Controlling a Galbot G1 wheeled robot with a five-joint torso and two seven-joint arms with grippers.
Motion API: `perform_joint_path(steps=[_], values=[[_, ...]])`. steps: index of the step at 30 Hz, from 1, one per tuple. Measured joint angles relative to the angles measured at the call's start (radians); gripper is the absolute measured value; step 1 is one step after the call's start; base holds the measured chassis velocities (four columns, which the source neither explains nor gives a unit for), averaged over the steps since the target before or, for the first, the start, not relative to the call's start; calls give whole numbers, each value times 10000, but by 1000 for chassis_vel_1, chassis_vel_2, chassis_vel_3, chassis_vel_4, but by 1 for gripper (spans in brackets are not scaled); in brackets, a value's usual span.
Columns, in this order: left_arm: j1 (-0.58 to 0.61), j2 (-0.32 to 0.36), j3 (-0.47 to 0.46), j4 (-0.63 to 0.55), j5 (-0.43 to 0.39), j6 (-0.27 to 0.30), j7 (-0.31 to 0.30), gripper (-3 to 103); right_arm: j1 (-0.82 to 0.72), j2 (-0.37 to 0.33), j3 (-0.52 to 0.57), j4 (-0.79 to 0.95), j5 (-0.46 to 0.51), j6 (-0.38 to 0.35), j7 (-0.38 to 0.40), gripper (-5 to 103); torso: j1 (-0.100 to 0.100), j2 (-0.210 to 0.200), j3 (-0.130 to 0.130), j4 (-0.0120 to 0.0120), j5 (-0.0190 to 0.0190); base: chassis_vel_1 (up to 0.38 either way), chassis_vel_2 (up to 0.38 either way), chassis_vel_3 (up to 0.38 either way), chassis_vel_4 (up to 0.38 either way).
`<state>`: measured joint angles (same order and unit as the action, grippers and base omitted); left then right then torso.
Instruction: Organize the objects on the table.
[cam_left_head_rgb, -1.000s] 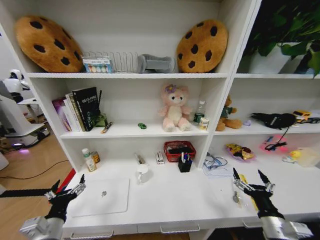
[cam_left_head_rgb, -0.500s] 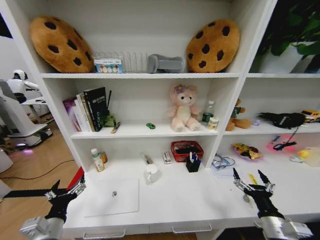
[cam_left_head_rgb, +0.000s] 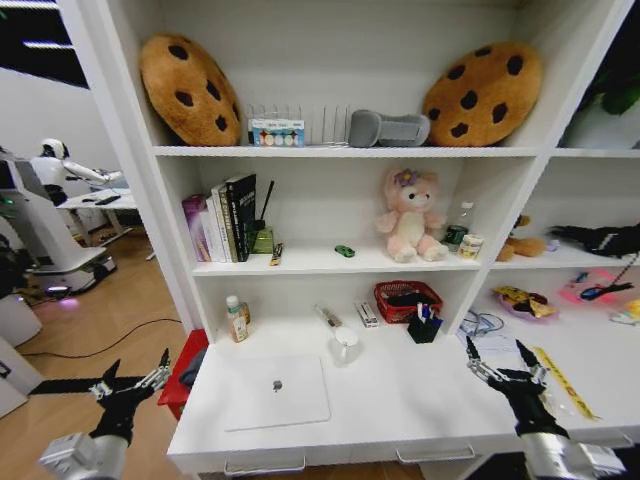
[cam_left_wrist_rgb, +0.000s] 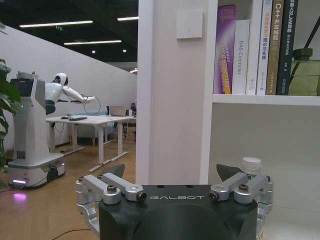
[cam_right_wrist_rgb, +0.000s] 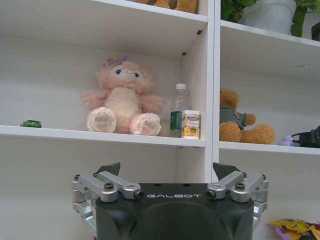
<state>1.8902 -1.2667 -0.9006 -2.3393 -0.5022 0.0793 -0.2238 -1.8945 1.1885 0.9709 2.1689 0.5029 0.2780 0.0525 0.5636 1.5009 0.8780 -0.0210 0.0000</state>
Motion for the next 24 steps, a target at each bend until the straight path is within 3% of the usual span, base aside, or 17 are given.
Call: perform_joint_path(steps=[10,24], values=[[-1,0,4,-1,0,0,0,100,0,-2,1,0,0,0,1,100,3,-2,2,-3,-1,-2,-39,-8,38],[-1,-1,1,0,0,1,0,100,0,-2,2,-1,-1,1,1,100,0,-1,0,-3,-6,190,-176,-192,182]])
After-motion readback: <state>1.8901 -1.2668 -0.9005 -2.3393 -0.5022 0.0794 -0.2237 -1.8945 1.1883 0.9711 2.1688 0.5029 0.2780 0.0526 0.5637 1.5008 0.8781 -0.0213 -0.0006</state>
